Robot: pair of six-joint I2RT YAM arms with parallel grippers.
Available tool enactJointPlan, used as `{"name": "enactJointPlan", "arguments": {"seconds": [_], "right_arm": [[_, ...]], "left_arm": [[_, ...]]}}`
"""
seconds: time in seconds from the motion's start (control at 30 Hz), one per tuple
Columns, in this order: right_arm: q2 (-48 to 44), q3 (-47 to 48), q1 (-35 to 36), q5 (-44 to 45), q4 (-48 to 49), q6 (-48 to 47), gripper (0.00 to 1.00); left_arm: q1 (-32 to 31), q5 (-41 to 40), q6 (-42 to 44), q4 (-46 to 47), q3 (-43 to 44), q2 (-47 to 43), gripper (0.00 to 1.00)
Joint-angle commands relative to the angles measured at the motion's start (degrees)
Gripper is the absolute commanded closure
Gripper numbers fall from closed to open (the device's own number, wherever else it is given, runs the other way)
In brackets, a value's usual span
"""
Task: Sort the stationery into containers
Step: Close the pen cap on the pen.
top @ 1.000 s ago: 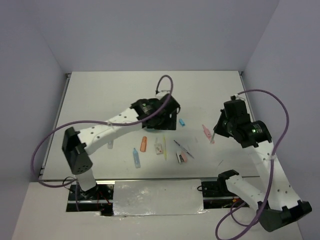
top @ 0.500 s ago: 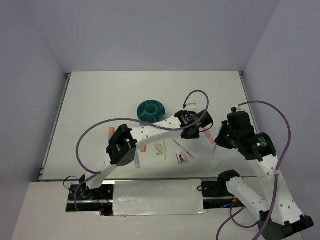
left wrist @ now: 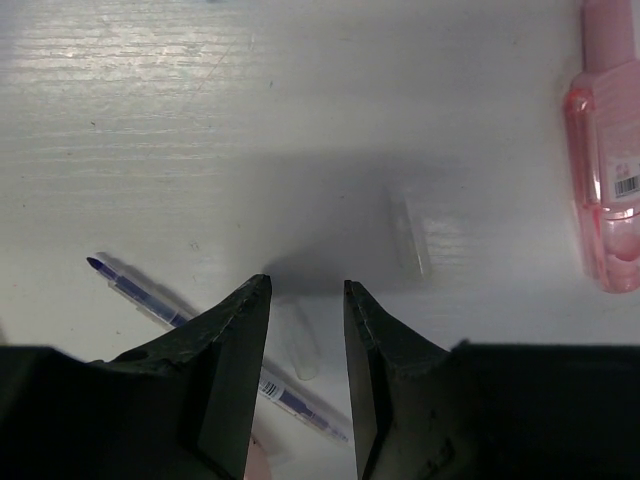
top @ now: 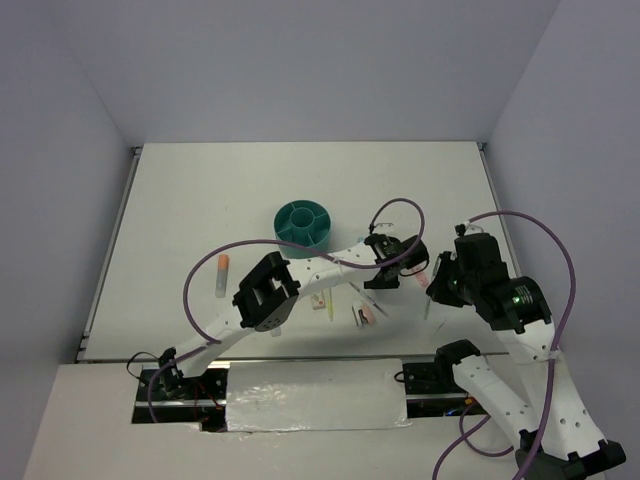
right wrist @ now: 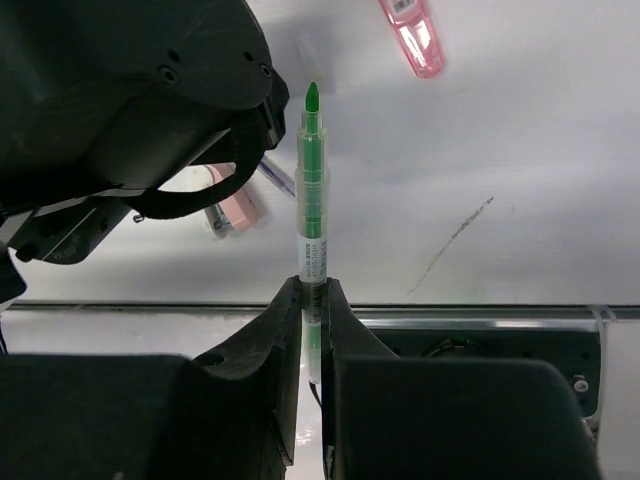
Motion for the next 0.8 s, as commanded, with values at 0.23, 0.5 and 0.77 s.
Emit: {"name": "enactJointPlan", "arguments": {"seconds": [0.23, 0.5, 0.77], "right_arm": [[0.57, -0.86, -0.23, -1.89, 3.72, -2.16, 1.0], [1.19, -1.21, -0.23, -1.89, 4.51, -2.25, 1.0], [1.54, -1.39, -0.32, -1.98, 4.77, -2.25, 1.0]], "left_arm": [[-0.19, -1.3, -2.83, -0.74, -0.64, -1.29, 0.52], [-0.63, -0.69, -4.41, -1.26, -2.83, -2.25, 0.51], [-0.9, 0.72, -4.24, -0.21, -4.16, -1.73, 0.52]]}}
